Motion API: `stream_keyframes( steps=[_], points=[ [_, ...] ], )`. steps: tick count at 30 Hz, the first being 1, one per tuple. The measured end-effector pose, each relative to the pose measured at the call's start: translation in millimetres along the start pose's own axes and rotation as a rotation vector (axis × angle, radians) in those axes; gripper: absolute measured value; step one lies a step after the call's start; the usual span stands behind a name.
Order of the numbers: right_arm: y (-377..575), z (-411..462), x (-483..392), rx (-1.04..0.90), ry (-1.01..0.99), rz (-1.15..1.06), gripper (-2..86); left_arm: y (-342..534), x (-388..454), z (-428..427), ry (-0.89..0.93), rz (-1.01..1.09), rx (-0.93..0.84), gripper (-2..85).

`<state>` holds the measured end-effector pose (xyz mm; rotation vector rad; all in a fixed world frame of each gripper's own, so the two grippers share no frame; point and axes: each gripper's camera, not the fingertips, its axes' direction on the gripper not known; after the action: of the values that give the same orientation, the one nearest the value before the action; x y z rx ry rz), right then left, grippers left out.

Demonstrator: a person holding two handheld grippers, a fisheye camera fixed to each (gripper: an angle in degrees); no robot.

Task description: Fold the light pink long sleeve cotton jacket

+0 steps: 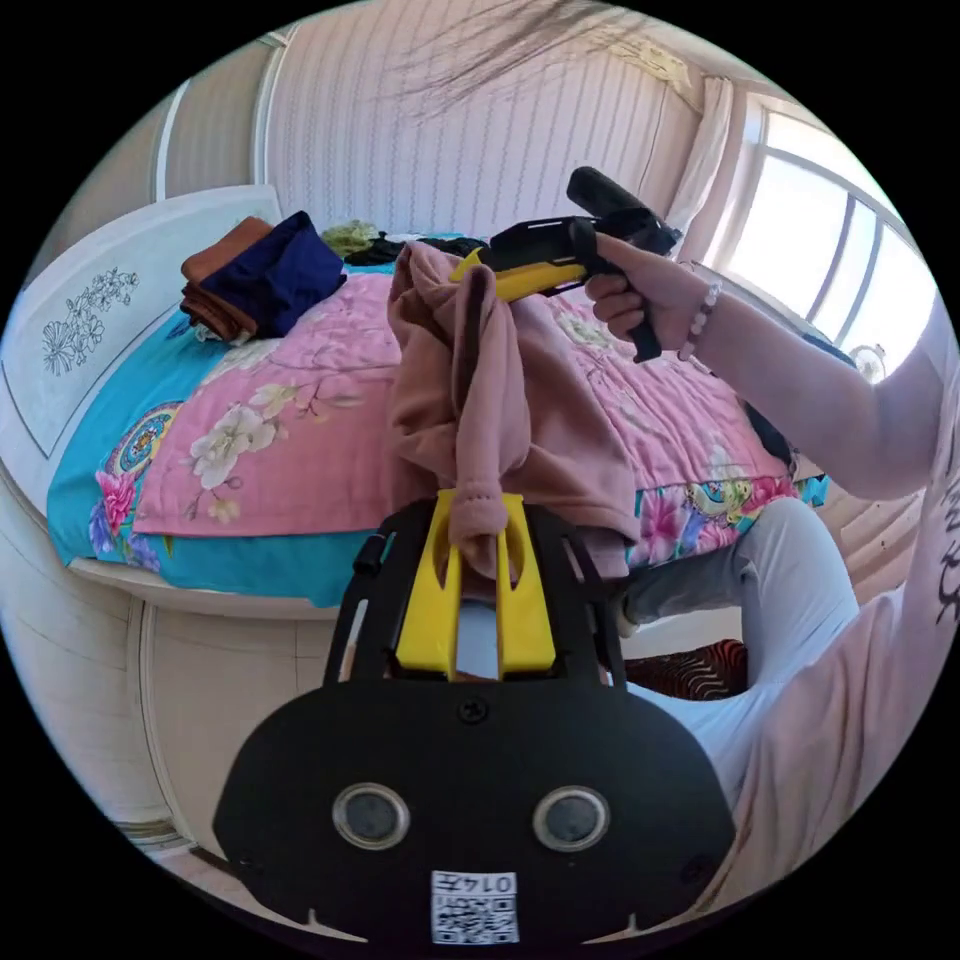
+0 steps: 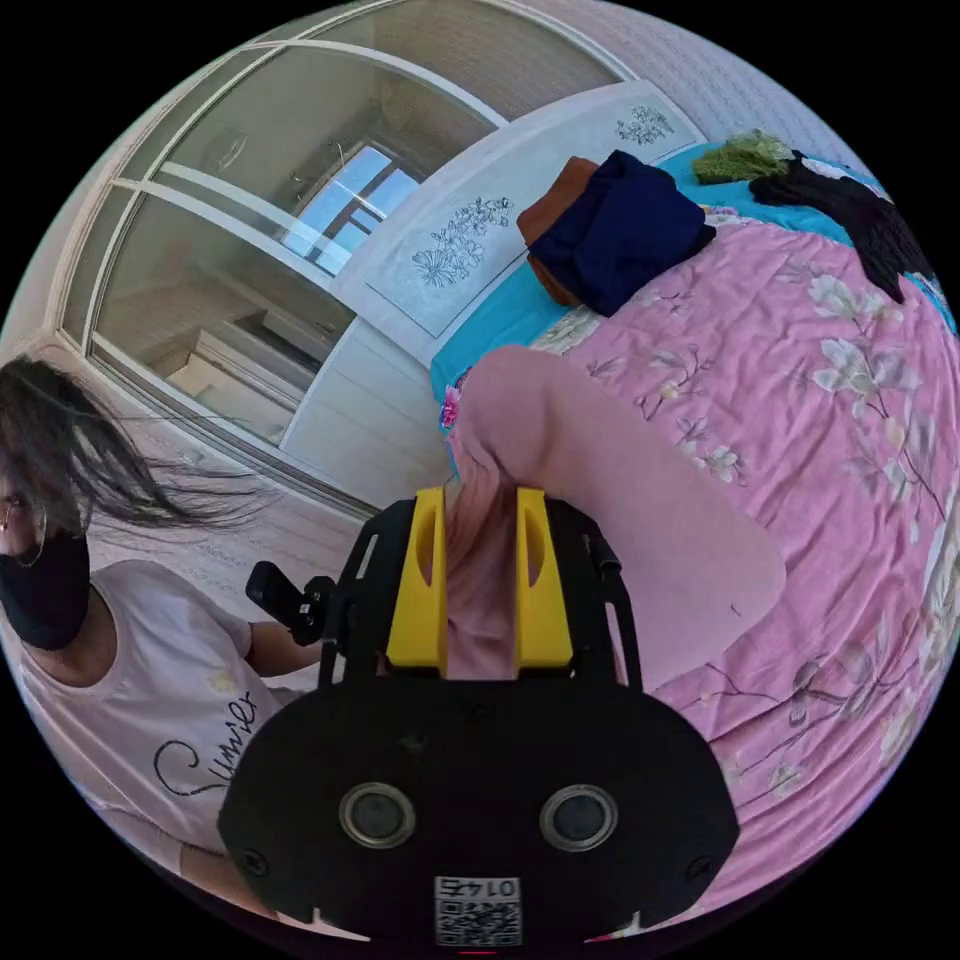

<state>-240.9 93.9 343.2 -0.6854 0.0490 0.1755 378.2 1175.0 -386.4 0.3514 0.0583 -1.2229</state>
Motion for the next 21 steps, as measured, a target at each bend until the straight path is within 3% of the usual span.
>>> stream_keyframes(
  steps=[6,10,13,16,21],
  points=[
    [-70.1,26.7,-42.6,-0.081,0.208,-0.106,10.9,1.5,-68.5,-13.0,0.087,-0.09,-0.029,6.0],
    [-125.3,38.1,-66.4,-0.171,0.432,-0.199,15.3,-0.5,-102.8,-8.2,0.031,-0.111,-0.07,5.7],
    [-166.6,59.6,-73.9,-0.262,0.511,-0.243,18.9,1.8,-125.9,-11.6,-0.009,-0.15,-0.006,5.2],
    [-202.6,91.9,-71.1,-0.42,0.523,-0.276,20.0,-8.7,-143.6,-2.5,0.004,-0.128,0.044,6.6],
    [-240.8,136.7,-49.4,-0.675,0.44,-0.199,20.6,-38.6,-156.9,38.8,0.122,-0.075,-0.035,9.8]
  ],
)
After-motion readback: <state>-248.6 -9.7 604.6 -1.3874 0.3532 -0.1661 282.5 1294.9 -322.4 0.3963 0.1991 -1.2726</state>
